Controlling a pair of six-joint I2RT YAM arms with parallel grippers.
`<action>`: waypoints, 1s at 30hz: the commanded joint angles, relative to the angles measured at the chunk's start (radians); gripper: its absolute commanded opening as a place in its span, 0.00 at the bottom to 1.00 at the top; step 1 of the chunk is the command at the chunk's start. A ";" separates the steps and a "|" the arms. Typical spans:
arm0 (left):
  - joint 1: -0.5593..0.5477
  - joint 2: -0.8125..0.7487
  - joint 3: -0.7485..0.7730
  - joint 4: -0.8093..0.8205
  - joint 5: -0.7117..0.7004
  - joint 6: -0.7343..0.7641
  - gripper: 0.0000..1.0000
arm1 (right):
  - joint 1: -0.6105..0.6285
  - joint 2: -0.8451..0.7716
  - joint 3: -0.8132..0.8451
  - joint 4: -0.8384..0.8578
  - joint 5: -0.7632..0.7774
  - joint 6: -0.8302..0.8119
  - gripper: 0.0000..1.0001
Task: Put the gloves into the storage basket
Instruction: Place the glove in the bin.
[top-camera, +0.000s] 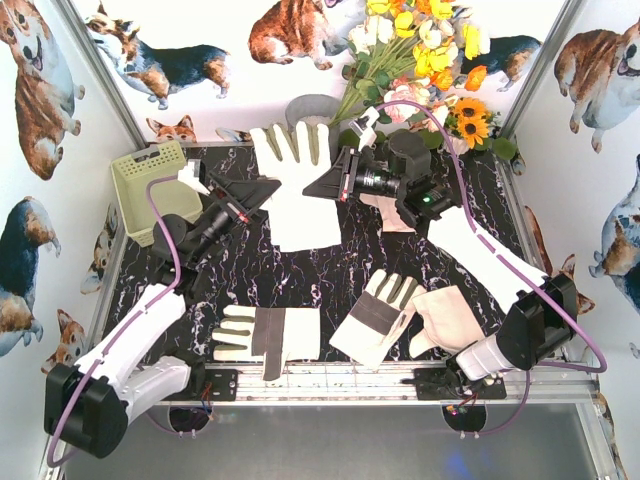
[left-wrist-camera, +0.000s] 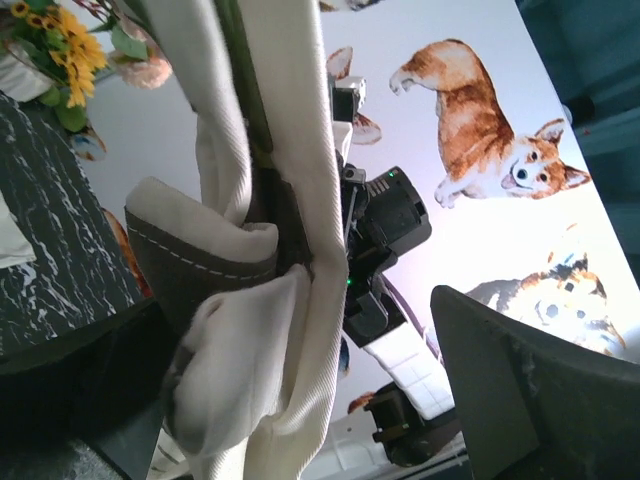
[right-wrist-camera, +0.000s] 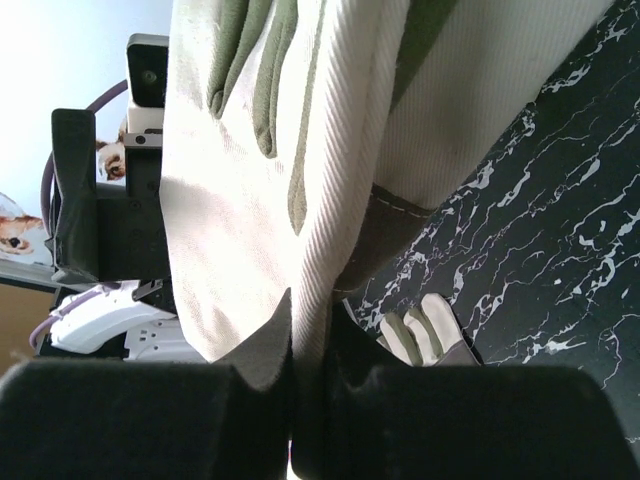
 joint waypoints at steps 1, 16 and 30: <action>-0.002 -0.040 -0.002 -0.058 -0.068 0.050 1.00 | 0.007 -0.024 0.009 0.053 0.033 0.004 0.00; -0.027 0.047 0.137 -0.227 0.004 0.134 0.82 | 0.042 -0.019 0.034 0.035 0.085 -0.025 0.00; -0.038 0.063 0.227 -0.493 0.000 0.294 0.10 | 0.050 -0.020 0.022 -0.002 0.126 -0.041 0.00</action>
